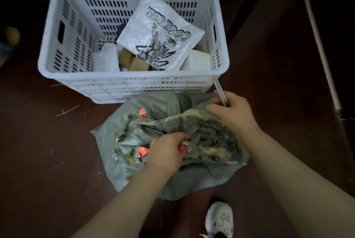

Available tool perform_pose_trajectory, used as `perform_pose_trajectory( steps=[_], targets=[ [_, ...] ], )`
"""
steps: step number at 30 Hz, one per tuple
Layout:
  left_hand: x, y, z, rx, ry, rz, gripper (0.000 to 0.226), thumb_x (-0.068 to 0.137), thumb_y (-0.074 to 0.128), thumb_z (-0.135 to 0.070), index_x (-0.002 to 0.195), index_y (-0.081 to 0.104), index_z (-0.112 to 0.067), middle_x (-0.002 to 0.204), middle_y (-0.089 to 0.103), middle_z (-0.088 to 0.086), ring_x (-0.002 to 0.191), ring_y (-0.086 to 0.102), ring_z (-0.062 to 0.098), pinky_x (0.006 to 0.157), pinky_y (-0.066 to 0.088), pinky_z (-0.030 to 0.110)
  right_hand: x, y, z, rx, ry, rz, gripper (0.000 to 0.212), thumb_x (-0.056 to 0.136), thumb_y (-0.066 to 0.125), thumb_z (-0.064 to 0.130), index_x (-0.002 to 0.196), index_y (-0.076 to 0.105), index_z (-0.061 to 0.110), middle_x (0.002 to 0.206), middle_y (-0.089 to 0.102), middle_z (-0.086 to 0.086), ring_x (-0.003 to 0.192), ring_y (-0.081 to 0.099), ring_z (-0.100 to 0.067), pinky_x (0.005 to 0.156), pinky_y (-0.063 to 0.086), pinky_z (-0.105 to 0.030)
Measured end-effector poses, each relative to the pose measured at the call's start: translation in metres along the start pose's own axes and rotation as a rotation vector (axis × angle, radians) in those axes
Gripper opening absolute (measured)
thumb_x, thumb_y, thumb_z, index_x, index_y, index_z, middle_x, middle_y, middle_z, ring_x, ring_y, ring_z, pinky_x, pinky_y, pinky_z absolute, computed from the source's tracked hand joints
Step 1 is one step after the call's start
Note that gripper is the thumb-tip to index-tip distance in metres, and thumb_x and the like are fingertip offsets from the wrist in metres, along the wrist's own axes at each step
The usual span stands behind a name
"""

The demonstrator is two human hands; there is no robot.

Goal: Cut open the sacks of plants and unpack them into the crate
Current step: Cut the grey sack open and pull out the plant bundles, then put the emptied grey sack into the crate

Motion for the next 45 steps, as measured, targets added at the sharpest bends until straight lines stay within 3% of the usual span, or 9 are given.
perform_pose_trajectory(
  steps=[4,9,11,14,18,21,30,38,45],
  targets=[
    [-0.02,0.005,0.004,0.06,0.022,-0.004,0.032,0.087,0.059,-0.02,0.104,0.067,-0.045,0.109,0.064,-0.019,0.118,0.039,0.003,0.104,0.001,0.023,-0.002,0.049,-0.013,-0.249,0.055,0.361,0.108,0.056,0.09,0.039,0.147,0.035,0.018,0.139,0.047,0.005,0.128,0.045,-0.015,0.107,0.038,-0.031],
    [-0.045,0.014,0.048,-0.341,-0.27,-0.181,0.055,0.059,0.053,-0.046,0.109,0.07,-0.031,0.122,0.055,-0.013,0.128,0.04,0.016,0.115,0.014,0.045,-0.009,0.074,-0.05,-0.711,0.054,0.453,0.02,0.07,0.077,0.029,0.069,0.059,0.02,0.068,0.056,0.005,0.075,0.061,-0.018,0.059,0.042,-0.025],
    [-0.063,0.018,0.083,-0.479,-0.651,-0.387,0.071,0.066,0.059,-0.051,0.131,0.055,-0.024,0.147,0.035,0.008,0.136,0.027,0.029,0.114,0.021,0.047,-0.007,0.062,-0.061,-0.424,0.202,0.384,0.021,0.073,0.074,0.015,0.061,0.057,0.017,0.061,0.056,0.0,0.062,0.058,-0.018,0.052,0.041,-0.025],
    [-0.071,0.077,0.099,-1.152,-1.157,-0.131,0.102,0.052,0.081,-0.064,0.135,0.047,-0.015,0.139,0.047,0.016,0.123,0.048,0.039,0.099,0.044,0.053,-0.01,0.041,-0.064,0.172,0.433,0.204,0.022,0.076,0.069,0.002,0.065,0.053,0.01,0.049,0.05,-0.002,0.036,0.047,-0.012,0.032,0.032,-0.017],
    [-0.044,0.104,0.077,-1.602,-1.103,-0.046,0.022,0.087,0.062,-0.011,0.105,0.063,0.001,0.086,0.069,0.017,0.072,0.068,0.03,0.052,0.056,0.034,-0.013,0.028,-0.061,0.339,0.483,0.214,0.021,0.08,0.066,0.008,0.07,0.048,0.012,0.056,0.037,-0.003,0.029,0.023,-0.007,0.031,0.013,-0.015],
    [-0.032,0.072,0.077,-1.598,-1.039,-0.103,0.02,0.083,0.04,0.006,0.092,0.056,0.0,0.066,0.061,0.018,0.043,0.06,0.026,0.031,0.046,0.025,-0.012,0.003,-0.057,0.353,0.489,0.163,0.024,0.077,0.075,0.024,0.071,0.055,0.012,0.052,0.042,0.0,0.03,0.023,-0.006,0.03,0.015,-0.015],
    [-0.04,-0.084,0.038,-1.598,-0.599,-0.052,0.034,0.069,0.056,-0.001,0.102,0.06,-0.009,0.09,0.066,0.014,0.07,0.067,0.025,0.065,0.059,0.04,-0.063,-0.062,-0.061,0.424,0.718,-0.011,0.026,0.078,0.074,0.025,0.076,0.054,0.009,0.047,0.036,0.001,0.027,0.021,-0.007,0.03,0.016,-0.014],
    [-0.086,-0.098,0.005,-1.631,-0.575,0.106,0.079,0.043,0.091,-0.019,0.113,0.063,0.0,0.112,0.067,0.023,0.093,0.069,0.035,0.067,0.058,0.046,-0.094,-0.115,-0.051,0.701,0.879,-0.268,0.021,0.089,0.048,0.024,0.069,0.042,0.023,0.053,0.04,0.006,0.024,0.017,-0.005,0.032,0.012,-0.009],
    [-0.109,-0.09,0.003,-1.575,-0.768,0.107,0.05,0.08,0.061,-0.034,0.119,0.062,-0.004,0.113,0.067,0.021,0.101,0.066,0.036,0.078,0.056,0.045,-0.096,-0.13,-0.029,0.435,0.596,-0.474,0.007,0.084,0.061,0.015,0.086,0.063,0.008,0.067,0.051,-0.005,0.023,0.034,0.001,0.028,0.026,-0.011]
  ],
)
Point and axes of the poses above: each hand's wrist, its own x-axis towards the middle knuckle, its own y-axis out of the palm, z = x × y, the point moved 7 cm from there along x, towards the middle knuckle
